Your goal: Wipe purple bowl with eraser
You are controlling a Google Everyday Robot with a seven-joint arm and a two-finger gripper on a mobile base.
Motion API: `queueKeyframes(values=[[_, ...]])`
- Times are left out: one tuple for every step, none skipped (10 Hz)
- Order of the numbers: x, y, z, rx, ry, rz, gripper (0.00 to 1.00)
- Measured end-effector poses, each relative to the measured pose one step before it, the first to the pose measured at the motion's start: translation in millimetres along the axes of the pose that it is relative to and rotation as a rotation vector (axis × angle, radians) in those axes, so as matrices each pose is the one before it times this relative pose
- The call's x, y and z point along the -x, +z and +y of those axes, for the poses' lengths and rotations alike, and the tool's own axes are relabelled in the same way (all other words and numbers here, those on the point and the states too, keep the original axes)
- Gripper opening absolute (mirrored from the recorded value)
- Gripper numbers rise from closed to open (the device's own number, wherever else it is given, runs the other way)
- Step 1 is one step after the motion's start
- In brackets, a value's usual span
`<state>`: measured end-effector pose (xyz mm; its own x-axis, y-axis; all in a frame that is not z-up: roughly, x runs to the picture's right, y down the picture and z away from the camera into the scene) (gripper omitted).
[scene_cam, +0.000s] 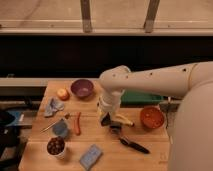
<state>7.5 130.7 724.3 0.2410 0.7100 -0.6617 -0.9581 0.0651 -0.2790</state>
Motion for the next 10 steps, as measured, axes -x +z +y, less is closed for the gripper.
queueKeyframes(values=[[15.91, -4.91, 3.86, -0.00122, -0.01844, -0.00771, 0.00], [16.88, -5.76, 0.30, 0.00119, -0.01065, -0.00952, 0.00], [19.58, -4.78, 0.21, -0.00182, -0.00625, -0.00671, 0.00], [22.21, -2.98, 6.45, 0.00349, -0.01469, -0.00177, 0.00], [19.73, -0.25, 7.86, 0.00451, -0.01917, 0.00806, 0.00], [15.09, -0.05, 5.62, 0.00281, -0.01693, 0.00981, 0.00], [5.45, 0.35, 2.05, 0.00080, -0.00661, 0.00483, 0.00], [2.46, 0.00, 0.59, 0.00033, -0.00210, 0.00125, 0.00], [-0.25, -0.35, -0.70, -0.00002, 0.00123, -0.00031, 0.00], [-0.41, -0.12, -1.44, -0.00003, 0.00242, -0.00024, 0.00]])
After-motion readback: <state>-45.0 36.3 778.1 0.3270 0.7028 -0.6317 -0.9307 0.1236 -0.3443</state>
